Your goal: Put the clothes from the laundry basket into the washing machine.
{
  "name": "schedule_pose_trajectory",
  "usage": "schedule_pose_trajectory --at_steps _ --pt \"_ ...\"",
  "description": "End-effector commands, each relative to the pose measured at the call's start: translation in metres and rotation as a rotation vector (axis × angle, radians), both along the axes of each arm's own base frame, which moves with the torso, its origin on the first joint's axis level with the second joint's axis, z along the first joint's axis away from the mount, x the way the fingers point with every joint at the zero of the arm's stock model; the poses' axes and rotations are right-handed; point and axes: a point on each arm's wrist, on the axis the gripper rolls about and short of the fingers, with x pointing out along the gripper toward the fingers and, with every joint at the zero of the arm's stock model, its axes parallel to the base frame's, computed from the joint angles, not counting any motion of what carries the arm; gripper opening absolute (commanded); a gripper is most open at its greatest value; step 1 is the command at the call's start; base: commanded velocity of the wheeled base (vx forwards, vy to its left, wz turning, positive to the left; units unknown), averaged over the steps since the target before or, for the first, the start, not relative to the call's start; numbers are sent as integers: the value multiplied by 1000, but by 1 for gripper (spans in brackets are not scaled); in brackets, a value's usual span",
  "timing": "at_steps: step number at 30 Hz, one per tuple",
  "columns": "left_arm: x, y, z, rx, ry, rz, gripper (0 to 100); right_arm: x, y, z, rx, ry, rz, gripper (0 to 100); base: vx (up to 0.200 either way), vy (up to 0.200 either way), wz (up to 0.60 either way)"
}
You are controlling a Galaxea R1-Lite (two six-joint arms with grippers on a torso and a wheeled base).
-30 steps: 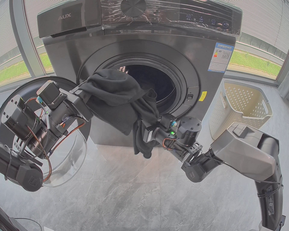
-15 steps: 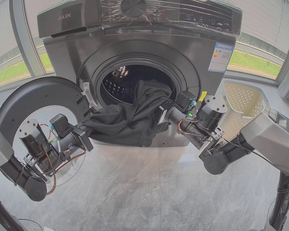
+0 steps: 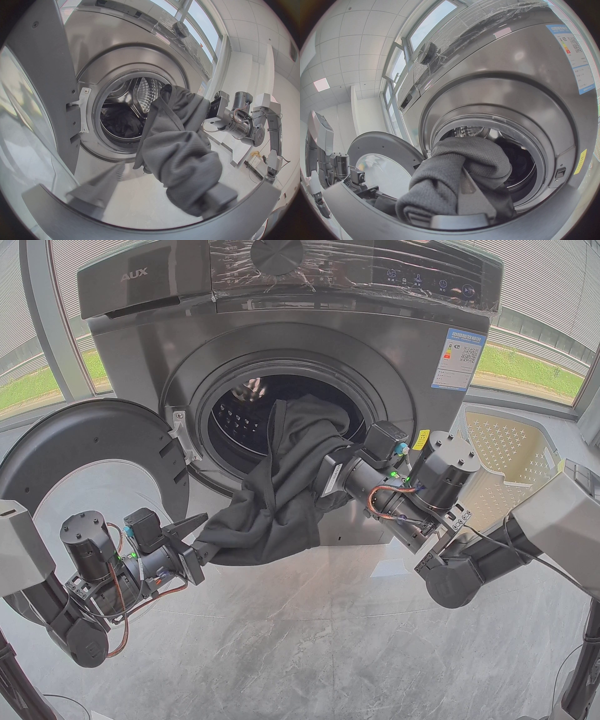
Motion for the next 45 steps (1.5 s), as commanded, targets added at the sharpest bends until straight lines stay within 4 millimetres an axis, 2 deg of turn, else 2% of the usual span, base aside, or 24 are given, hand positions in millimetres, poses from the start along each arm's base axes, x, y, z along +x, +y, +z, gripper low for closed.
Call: schedule_pose_trajectory --at_steps 1,8,23,27,32,35,39,45 --pt "-5 0 -12 21 56 -14 100 0 -1 2 4 -5 -2 0 0 0 0" --pt "-18 1 -50 165 149 -129 100 -1 -1 3 6 -7 -1 0 0 0 0" --pt "-43 11 -85 306 256 -236 100 -2 -1 5 9 -11 2 0 0 0 0" --pt "-48 19 -73 331 177 -264 100 -2 -1 4 8 -9 2 0 0 0 0" --pt "-49 17 -55 309 90 -270 100 -1 1 2 8 -7 4 0 0 0 0" --pt "-44 15 -51 301 66 -268 100 -2 2 1 6 -5 9 0 0 0 0" --pt "-26 9 -32 246 -20 -236 100 -3 5 -2 3 0 14 0 0 0 0" --pt "-21 7 -13 182 -67 -207 100 -2 7 -4 3 0 15 0 0 0 0"
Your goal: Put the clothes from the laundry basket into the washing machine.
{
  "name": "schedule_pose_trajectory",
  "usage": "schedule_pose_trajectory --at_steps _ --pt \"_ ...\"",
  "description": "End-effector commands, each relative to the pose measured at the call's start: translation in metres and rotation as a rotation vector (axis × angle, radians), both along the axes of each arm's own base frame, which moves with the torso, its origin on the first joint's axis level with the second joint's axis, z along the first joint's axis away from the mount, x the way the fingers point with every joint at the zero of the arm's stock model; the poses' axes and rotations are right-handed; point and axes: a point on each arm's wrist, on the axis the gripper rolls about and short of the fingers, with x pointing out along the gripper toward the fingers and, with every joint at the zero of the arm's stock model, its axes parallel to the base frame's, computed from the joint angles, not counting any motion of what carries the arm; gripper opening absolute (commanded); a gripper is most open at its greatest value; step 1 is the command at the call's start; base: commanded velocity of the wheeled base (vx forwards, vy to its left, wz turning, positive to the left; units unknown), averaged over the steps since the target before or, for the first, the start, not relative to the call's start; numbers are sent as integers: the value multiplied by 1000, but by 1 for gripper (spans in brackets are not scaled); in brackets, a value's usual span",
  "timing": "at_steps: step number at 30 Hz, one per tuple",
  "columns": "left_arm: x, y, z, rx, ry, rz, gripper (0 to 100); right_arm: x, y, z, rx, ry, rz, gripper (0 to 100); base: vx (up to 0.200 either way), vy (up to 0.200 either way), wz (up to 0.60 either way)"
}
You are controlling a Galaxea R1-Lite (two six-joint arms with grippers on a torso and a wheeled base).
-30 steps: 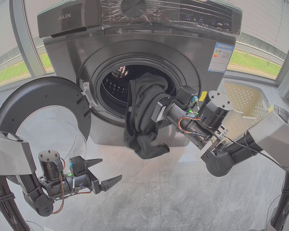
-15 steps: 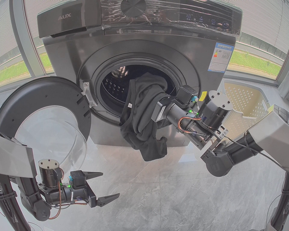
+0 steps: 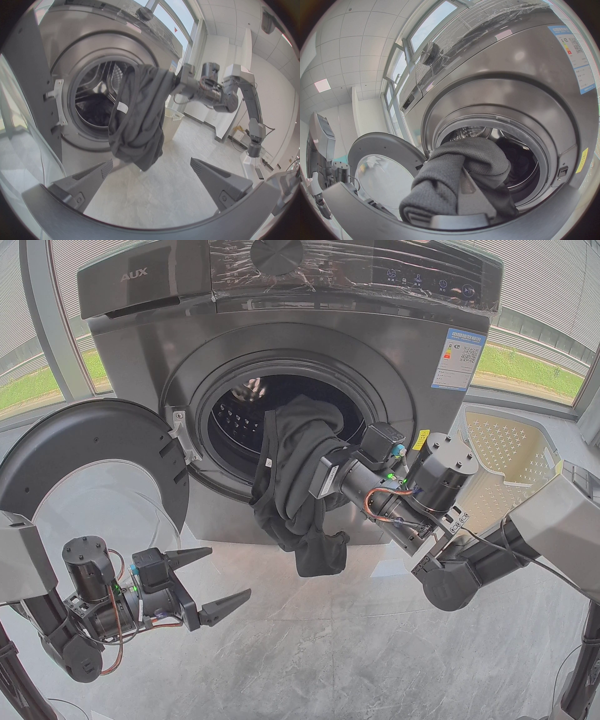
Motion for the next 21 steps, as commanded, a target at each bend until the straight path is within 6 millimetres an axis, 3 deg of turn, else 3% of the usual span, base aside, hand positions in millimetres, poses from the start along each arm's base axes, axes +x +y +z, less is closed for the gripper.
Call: schedule_pose_trajectory --at_steps 1,6,12,17,21 --pt "3 -2 19 -37 -73 6 100 1 2 -3 -4 6 3 0 0 0 0" --pt "7 -22 29 -55 -127 67 100 0 2 2 2 -5 0 0 0 0 0" --pt "18 -31 37 -78 -170 78 100 -2 2 5 4 -8 3 0 0 0 0" --pt "28 -39 31 -81 -164 60 100 -4 3 5 5 -9 9 0 0 0 0" --pt "43 -57 21 -80 -162 26 100 -5 6 4 5 -9 16 0 0 0 0"
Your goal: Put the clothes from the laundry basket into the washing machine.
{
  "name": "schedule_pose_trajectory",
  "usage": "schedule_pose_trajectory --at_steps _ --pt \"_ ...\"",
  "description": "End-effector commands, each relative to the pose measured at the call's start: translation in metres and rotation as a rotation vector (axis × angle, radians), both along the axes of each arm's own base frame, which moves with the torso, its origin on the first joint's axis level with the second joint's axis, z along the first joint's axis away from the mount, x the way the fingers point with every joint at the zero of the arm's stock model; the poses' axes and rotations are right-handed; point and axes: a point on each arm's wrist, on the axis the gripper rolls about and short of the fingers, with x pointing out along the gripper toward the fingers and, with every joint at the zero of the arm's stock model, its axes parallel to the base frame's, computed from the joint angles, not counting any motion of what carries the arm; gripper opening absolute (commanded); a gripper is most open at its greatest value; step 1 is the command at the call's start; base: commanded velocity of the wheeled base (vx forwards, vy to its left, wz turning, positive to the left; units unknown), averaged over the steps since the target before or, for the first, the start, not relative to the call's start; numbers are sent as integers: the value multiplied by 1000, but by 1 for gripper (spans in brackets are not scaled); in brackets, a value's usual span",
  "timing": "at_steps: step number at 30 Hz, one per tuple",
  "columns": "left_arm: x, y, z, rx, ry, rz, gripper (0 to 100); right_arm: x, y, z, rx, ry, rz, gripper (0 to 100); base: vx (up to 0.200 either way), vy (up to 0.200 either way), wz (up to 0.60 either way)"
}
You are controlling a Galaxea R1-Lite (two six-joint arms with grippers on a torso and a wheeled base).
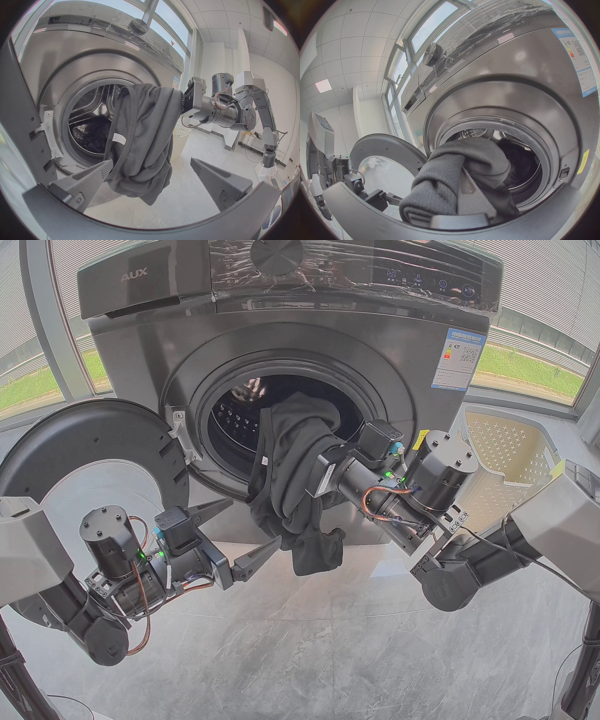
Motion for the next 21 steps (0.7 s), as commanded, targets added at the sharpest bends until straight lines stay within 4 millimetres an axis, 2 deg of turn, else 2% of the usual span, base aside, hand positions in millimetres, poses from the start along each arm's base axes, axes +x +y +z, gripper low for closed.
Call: schedule_pose_trajectory --at_steps 1,7,11,21 --pt "17 -19 -15 10 16 -33 100 -2 3 0 1 -1 9 0 0 0 0" --pt "32 -35 -19 -5 -8 -50 100 -3 6 -2 0 5 5 0 0 0 0" --pt "41 -53 -15 -30 -47 -71 100 -7 12 -5 1 18 2 0 0 0 0" --pt "67 -64 -24 -49 -65 -27 100 -21 25 -6 3 31 18 0 0 0 0"
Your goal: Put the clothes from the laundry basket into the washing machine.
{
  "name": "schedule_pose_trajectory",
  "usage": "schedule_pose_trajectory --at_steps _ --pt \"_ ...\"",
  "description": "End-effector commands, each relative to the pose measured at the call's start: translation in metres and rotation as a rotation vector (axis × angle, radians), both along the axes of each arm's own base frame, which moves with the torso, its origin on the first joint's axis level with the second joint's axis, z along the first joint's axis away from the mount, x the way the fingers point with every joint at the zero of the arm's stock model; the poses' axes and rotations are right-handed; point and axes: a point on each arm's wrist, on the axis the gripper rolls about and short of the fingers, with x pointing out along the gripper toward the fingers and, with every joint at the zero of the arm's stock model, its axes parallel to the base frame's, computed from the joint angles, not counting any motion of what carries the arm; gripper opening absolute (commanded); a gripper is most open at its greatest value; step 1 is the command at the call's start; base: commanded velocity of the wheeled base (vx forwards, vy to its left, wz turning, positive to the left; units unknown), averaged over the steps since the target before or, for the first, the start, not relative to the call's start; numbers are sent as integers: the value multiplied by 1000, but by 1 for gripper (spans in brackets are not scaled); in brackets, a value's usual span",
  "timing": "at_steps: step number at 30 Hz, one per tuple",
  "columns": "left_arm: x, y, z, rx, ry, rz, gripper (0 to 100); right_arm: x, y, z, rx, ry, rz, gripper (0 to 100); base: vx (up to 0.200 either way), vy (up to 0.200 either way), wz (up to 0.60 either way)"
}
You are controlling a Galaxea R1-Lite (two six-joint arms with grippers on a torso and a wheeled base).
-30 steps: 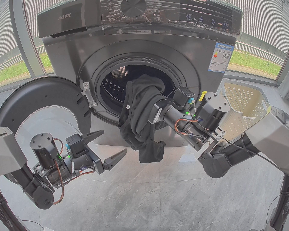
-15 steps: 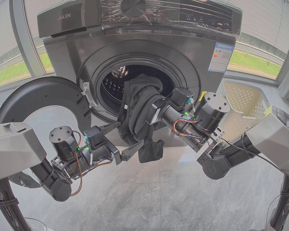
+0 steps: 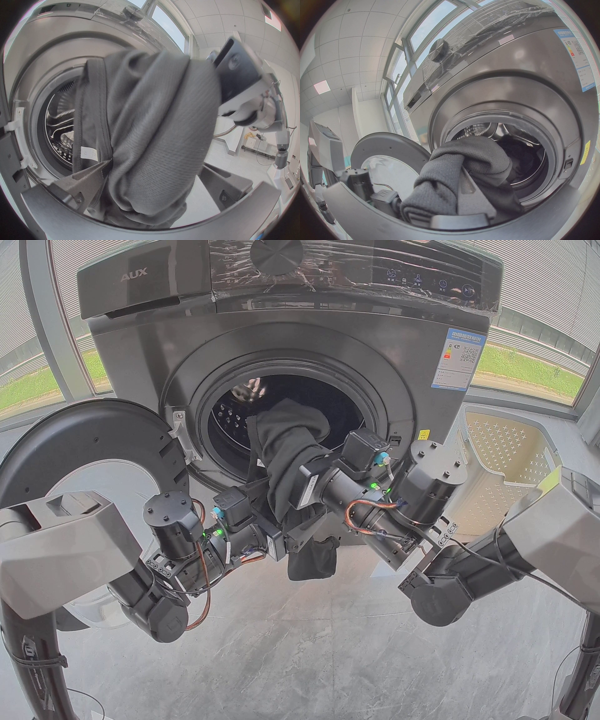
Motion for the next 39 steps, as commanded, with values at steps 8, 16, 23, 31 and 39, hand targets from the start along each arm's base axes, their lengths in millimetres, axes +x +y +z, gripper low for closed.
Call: schedule_pose_trajectory --at_steps 8,16,23,31,39 --pt "25 -5 -28 12 30 49 100 -17 13 0 1 8 41 0 0 0 0" --pt "28 -4 -21 -14 18 86 0 -18 12 -2 -2 16 39 0 0 0 0" --pt "33 3 -5 -79 6 127 0 -18 2 -2 -2 34 23 0 0 0 0" --pt "19 20 25 -144 -8 152 0 -9 -29 -17 -42 102 -45 0 0 0 0" --pt "-24 36 50 -179 19 130 0 -6 -28 -49 -93 175 -42 0 0 0 0"
